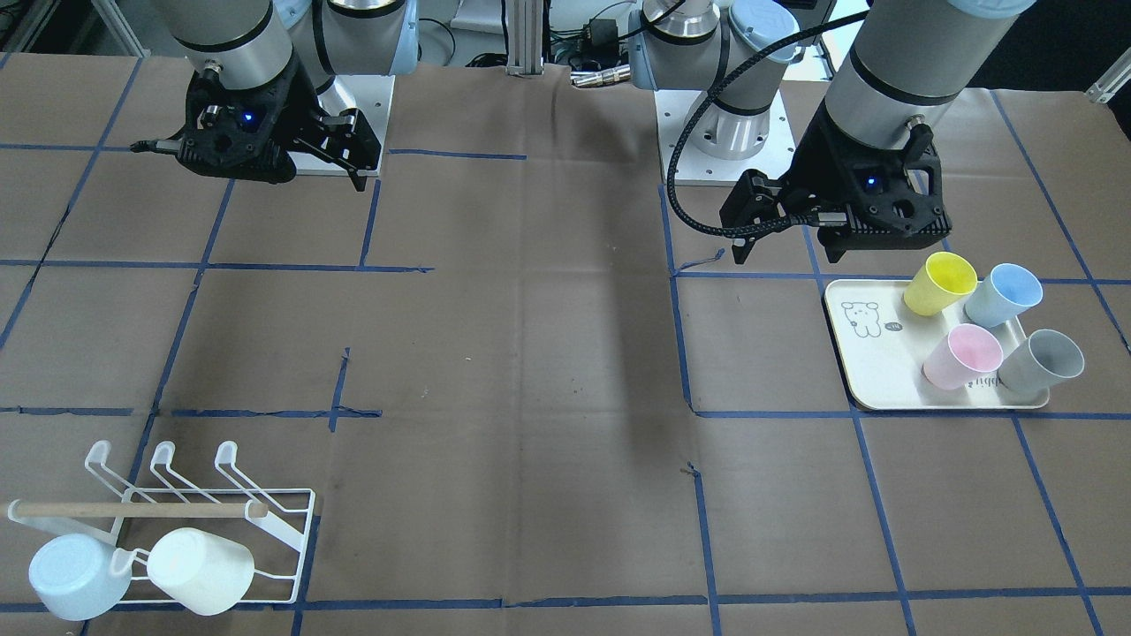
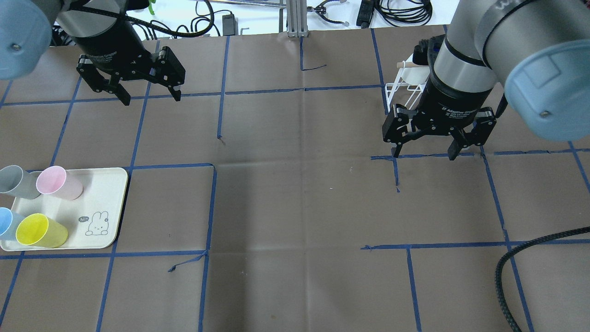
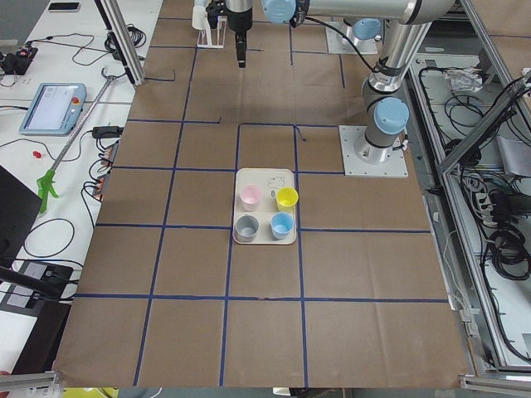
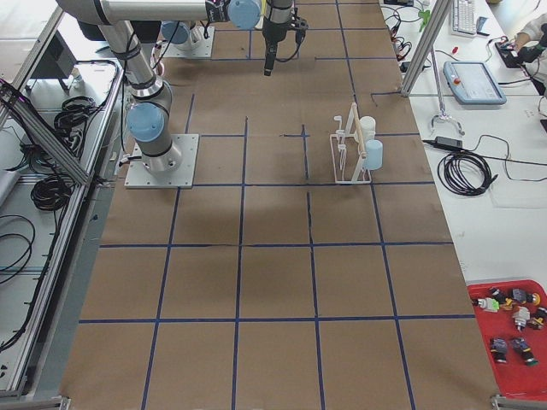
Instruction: Transfer IKEA cup to right arm and place on rack
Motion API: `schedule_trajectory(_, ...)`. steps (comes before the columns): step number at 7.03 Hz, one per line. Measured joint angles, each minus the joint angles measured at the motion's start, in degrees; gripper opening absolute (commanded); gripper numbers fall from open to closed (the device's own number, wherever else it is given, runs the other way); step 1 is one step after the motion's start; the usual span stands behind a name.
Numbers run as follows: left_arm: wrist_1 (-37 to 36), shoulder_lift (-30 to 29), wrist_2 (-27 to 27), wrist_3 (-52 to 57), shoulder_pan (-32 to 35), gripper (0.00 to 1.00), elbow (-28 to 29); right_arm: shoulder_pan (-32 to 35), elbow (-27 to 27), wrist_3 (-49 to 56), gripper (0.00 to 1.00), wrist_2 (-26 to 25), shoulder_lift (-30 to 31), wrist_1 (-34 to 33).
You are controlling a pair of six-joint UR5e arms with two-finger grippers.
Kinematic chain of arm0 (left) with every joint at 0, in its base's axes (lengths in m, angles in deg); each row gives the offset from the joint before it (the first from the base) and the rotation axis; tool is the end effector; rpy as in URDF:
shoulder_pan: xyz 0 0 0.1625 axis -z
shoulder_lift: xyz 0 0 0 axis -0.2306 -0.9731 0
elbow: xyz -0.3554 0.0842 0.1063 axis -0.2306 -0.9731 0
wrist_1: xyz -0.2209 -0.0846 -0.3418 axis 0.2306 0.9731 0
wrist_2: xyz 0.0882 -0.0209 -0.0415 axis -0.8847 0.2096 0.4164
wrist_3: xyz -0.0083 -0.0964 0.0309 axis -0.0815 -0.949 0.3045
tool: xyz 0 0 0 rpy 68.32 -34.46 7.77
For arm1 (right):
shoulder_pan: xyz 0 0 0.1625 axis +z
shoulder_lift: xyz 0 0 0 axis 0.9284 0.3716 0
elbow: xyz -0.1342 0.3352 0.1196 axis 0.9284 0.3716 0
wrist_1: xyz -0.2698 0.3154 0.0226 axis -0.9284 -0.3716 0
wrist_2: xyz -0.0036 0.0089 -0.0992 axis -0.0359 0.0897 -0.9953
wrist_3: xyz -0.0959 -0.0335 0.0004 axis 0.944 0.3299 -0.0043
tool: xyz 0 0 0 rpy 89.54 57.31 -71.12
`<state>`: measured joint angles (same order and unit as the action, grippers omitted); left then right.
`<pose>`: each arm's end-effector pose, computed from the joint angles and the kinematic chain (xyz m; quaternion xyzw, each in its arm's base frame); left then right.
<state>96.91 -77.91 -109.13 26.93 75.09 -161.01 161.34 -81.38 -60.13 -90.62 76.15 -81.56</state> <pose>-0.1196 -0.5235 0.4487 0.0199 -0.9998 -0.0038 0.0039 0.1613 -0.4399 0.4137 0.0465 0.9963 0.0722 0.0097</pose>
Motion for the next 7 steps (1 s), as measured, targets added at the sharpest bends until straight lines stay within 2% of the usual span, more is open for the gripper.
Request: schedule_trajectory(7,-0.2,0.0,0.0,0.0,0.0,1.0,0.0,-0.1,0.1,0.1,1.0,-1.4,-0.1,0.1)
